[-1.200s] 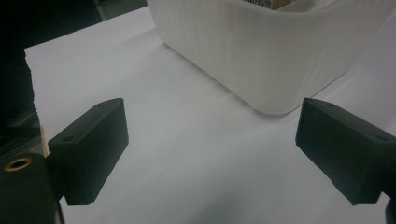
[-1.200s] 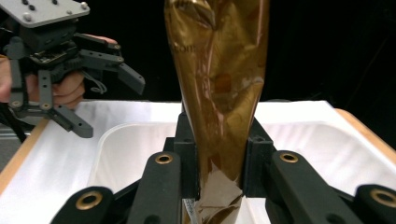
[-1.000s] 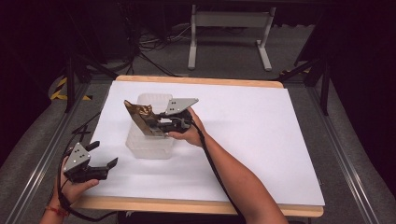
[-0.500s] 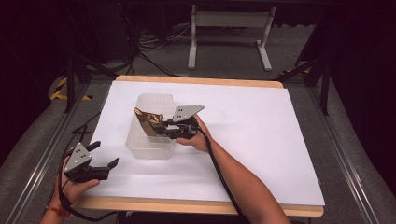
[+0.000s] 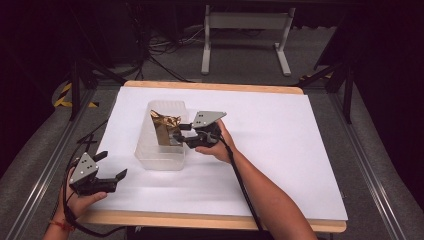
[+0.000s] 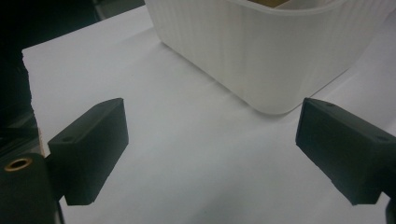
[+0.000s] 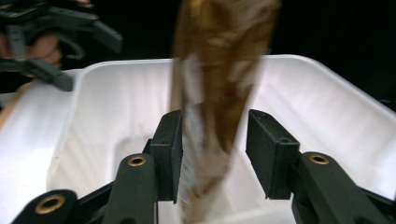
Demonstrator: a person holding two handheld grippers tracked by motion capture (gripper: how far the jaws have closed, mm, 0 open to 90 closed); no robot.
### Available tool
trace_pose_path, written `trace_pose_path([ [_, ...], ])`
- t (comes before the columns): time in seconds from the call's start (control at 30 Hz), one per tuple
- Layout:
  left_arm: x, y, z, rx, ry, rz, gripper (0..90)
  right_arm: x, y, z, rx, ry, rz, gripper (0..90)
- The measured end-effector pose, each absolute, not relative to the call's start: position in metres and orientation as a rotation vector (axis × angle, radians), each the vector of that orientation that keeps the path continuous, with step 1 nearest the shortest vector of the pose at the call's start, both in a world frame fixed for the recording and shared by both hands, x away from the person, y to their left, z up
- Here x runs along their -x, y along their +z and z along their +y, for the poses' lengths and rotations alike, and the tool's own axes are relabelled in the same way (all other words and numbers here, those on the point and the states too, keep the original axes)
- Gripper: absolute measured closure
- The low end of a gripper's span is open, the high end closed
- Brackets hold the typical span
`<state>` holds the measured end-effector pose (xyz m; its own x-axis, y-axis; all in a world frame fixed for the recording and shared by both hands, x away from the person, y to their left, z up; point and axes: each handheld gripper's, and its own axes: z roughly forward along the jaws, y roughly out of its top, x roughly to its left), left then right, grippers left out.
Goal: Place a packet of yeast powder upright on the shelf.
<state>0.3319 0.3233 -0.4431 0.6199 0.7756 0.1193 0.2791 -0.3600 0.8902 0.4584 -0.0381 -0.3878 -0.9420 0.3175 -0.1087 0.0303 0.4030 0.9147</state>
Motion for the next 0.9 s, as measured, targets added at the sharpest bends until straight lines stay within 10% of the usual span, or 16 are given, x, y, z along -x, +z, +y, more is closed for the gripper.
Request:
trace_pose_path([
  [0.9, -0.337, -0.444, 0.320, -1.949, 0.690, 0.839, 10.3, -0.401, -0.358, -0.170, -0.461, 1.061, 2.313, 38.9],
])
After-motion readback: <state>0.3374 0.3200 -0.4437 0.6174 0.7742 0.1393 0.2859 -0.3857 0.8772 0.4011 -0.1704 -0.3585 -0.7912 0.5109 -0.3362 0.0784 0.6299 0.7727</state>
